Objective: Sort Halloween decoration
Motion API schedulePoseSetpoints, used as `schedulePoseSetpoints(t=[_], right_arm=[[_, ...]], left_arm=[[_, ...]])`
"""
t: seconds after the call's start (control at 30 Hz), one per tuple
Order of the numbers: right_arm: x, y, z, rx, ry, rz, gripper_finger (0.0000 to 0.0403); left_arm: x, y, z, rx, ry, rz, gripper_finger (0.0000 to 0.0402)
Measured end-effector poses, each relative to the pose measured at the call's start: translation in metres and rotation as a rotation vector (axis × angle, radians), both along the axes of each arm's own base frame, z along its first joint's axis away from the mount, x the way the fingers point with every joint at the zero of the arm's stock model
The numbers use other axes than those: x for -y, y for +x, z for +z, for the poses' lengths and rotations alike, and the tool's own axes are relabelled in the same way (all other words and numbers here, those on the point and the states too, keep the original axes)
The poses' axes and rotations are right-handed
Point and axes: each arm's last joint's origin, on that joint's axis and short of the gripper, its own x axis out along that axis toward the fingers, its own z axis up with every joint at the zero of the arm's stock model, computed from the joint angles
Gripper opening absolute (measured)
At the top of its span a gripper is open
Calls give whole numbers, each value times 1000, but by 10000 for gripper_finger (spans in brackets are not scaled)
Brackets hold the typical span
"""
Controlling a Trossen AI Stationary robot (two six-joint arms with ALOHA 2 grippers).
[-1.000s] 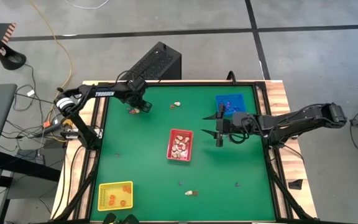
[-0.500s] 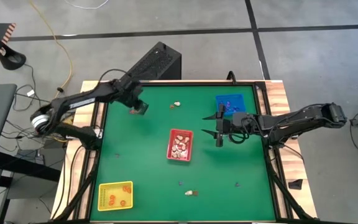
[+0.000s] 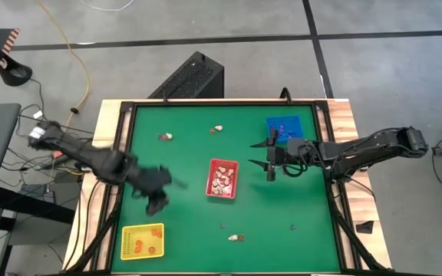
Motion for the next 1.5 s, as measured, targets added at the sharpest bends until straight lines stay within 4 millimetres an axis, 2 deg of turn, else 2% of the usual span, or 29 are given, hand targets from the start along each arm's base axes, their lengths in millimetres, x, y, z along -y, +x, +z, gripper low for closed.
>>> schedulePoseSetpoints(t=[0.13, 0.23, 0.4, 0.53, 0.73, 0.93, 1.07, 1.17, 1.33, 1.5], right_arm=[[0, 0, 0, 0, 0, 0, 260], [0, 0, 0, 1, 0, 0, 260], [-2, 2, 7, 65, 19, 6, 260], [-17, 5, 21, 114, 118, 89, 260], [-60, 9, 26, 96, 139, 232, 260], [-107, 23, 39, 105, 172, 259, 260], [-146, 34, 27, -22, 228, 286, 260], [-172, 37, 19, -159, 285, 230, 260], [-202, 31, 29, -434, 476, 51, 260], [-218, 16, 40, -715, 624, -148, 260]], left_arm=[[52, -8, -10, -69, -94, -78, 87], [79, -13, -22, -147, -125, -79, 87], [103, -17, -46, -286, -96, -62, 94], [116, -17, -64, -386, -81, -92, 103], [126, -17, -86, -499, -32, -179, 114], [123, -18, -89, -482, 38, -246, 135], [123, -19, -87, -473, 42, -309, 153], [123, -19, -85, -441, 53, -356, 160], [125, -12, -70, -220, 204, -431, 159], [125, 1, -56, 106, 487, -503, 154]])
